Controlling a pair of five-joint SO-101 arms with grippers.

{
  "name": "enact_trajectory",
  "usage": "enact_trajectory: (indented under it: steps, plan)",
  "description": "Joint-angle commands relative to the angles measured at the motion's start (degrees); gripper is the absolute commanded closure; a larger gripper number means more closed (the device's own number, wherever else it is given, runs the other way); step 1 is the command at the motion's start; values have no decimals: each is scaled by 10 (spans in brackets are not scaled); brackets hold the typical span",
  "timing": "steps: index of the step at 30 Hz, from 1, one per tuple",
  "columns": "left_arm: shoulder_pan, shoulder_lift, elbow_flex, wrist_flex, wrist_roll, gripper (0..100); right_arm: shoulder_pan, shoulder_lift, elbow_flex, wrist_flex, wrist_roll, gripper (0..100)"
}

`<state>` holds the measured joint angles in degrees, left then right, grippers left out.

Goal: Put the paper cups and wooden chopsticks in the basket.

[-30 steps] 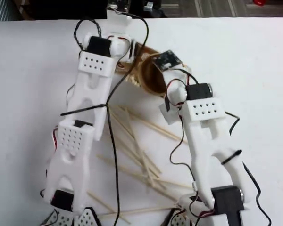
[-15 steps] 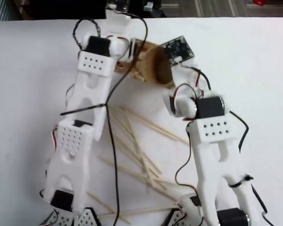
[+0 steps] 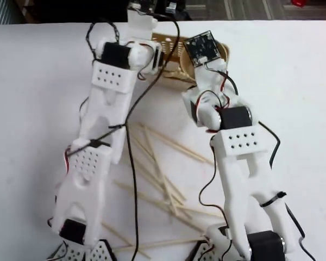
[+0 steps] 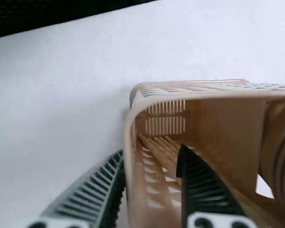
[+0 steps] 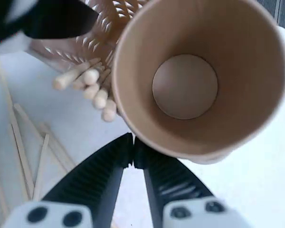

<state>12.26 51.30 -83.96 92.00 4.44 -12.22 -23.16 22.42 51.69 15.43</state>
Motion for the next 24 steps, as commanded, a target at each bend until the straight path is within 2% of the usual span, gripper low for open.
enact_trajectory:
  steps: [1, 24]
  plan:
    - [18, -9, -114, 47, -5, 831, 1, -3, -7, -17, -5, 979]
    - [21, -145, -117, 54, -3, 831, 1, -3, 8, -16, -4, 979]
